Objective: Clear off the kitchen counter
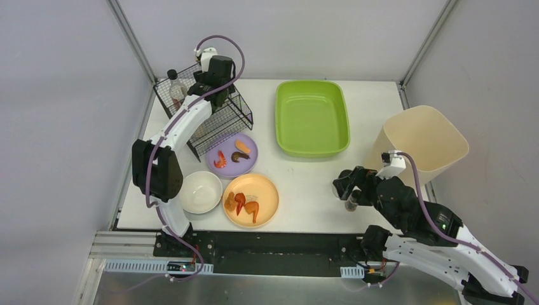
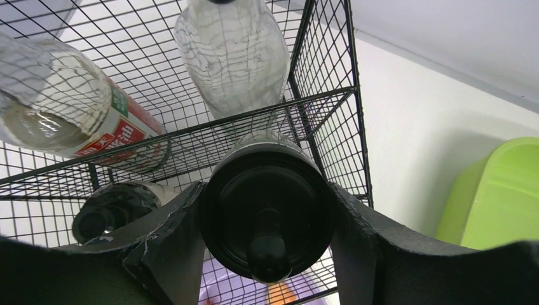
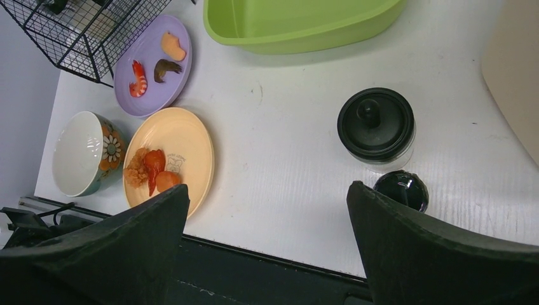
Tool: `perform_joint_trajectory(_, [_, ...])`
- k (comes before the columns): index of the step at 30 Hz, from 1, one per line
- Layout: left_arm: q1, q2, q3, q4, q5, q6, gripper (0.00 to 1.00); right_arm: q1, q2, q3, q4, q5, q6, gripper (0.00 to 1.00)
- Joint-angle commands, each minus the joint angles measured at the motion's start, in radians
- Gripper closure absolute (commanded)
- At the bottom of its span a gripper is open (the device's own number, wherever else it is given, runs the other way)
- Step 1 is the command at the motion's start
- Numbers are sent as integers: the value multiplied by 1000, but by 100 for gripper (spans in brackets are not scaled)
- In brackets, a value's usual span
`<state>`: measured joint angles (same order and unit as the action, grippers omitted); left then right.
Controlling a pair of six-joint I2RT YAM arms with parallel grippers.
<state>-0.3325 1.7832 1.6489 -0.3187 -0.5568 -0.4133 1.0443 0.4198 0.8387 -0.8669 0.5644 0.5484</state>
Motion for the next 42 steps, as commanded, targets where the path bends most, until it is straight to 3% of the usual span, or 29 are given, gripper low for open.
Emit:
perform_joint_trajectory(1, [9, 10, 31, 79, -55, -31, 100, 4, 9, -15, 31, 24, -13, 1])
perform_joint_trajectory(30, [23, 133, -93, 111, -66, -120, 99, 4, -6, -79, 53, 19, 9, 1])
perform_joint_trajectory(38, [22, 134, -94, 111, -31, -104, 55, 5, -2, -76, 56, 19, 10, 1])
perform_joint_trajectory(42, [23, 118, -95, 108, -23, -84, 44, 4, 7, -70, 64, 13, 9, 1])
